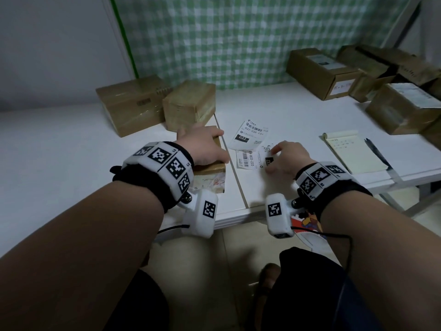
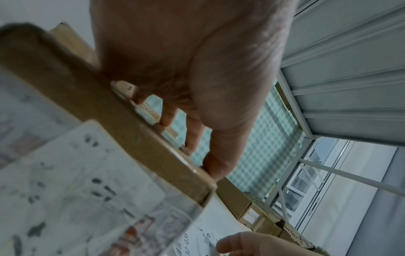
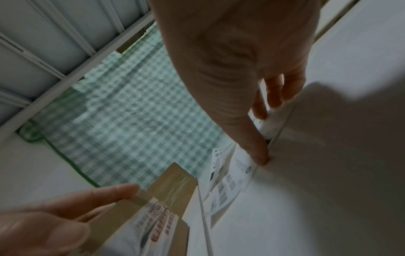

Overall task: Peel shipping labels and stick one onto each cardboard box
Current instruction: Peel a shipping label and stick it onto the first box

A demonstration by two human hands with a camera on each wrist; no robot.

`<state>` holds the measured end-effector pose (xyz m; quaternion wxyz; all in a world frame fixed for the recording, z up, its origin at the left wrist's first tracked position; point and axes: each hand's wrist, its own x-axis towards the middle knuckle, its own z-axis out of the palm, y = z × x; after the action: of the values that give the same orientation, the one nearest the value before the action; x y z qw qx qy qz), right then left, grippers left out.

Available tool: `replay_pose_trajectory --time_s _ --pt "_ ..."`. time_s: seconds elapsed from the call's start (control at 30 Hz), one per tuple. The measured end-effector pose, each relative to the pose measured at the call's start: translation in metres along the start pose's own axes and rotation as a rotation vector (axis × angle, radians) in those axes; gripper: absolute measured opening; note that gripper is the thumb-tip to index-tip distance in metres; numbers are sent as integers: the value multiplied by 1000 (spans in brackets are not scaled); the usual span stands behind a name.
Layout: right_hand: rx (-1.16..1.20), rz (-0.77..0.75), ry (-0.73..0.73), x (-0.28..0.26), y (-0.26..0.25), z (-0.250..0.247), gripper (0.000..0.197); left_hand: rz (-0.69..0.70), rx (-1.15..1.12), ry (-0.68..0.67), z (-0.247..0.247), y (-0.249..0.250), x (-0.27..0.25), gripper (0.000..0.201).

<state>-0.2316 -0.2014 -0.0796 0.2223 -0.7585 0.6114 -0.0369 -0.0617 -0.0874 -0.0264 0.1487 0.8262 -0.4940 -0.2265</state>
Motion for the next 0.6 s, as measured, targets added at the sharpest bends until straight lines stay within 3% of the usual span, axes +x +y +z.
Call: replay_pose_trajectory --time_s 0.1,0.17,0.33,0.5,0.6 --pt "-40 -21 4 -6 1 -3 71 -1 37 6 -1 2 -7 73" --pt "7 -17 -19 -12 -1 -8 70 4 65 12 -1 3 -12 71" --pt "-75 -26 -75 -30 -2 -10 45 17 142 5 -5 6 -23 66" --pt "-93 -1 -108 -29 1 -5 41 -13 184 -24 -8 6 -29 68" --pt "-44 -14 -127 -30 2 -8 18 -23 206 -33 -9 6 -31 69"
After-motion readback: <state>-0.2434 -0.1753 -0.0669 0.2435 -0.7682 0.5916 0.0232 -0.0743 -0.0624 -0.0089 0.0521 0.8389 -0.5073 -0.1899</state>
